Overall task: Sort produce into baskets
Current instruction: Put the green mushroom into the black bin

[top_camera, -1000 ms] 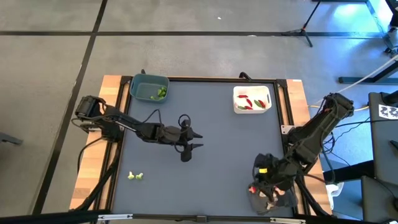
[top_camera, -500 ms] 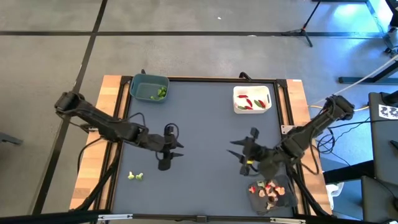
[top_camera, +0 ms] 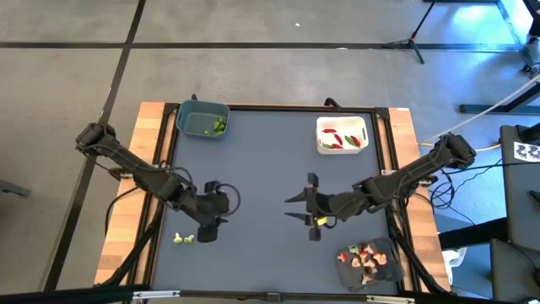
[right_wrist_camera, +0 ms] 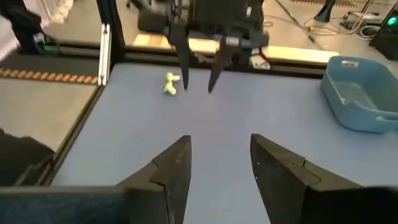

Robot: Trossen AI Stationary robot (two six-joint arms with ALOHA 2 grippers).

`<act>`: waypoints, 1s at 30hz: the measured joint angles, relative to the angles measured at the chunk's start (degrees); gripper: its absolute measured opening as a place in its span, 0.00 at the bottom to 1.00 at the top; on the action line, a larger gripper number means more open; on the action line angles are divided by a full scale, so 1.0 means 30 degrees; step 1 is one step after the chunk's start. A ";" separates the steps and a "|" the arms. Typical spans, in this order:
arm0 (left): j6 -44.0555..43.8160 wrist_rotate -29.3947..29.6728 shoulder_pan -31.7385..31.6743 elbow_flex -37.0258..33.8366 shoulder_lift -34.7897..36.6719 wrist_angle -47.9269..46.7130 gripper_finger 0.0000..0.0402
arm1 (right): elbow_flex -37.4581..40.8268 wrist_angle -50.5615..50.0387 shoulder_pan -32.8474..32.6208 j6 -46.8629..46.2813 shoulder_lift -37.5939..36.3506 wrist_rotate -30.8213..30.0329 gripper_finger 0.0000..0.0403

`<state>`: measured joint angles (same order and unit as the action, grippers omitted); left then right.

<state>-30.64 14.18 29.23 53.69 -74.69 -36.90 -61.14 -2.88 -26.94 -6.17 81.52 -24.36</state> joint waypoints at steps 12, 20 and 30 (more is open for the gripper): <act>-0.2772 -0.1280 0.2168 0.0672 -0.1576 -0.5396 0.42 | 0.0007 -0.0093 0.0002 0.0211 0.0811 -0.0288 0.41; -0.1854 -0.3279 0.2538 0.0374 -0.2267 -0.6431 0.42 | 0.0005 0.0029 0.0147 0.0791 0.1742 -0.1437 0.41; -0.5395 -0.7394 0.2696 -0.1257 -0.2267 -0.5697 0.42 | 0.0014 0.1373 0.0926 0.0737 0.3943 -0.1530 0.41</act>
<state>-46.83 -8.00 37.31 49.92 -81.49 -53.99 -61.10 1.24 -24.16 -3.96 93.35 -28.95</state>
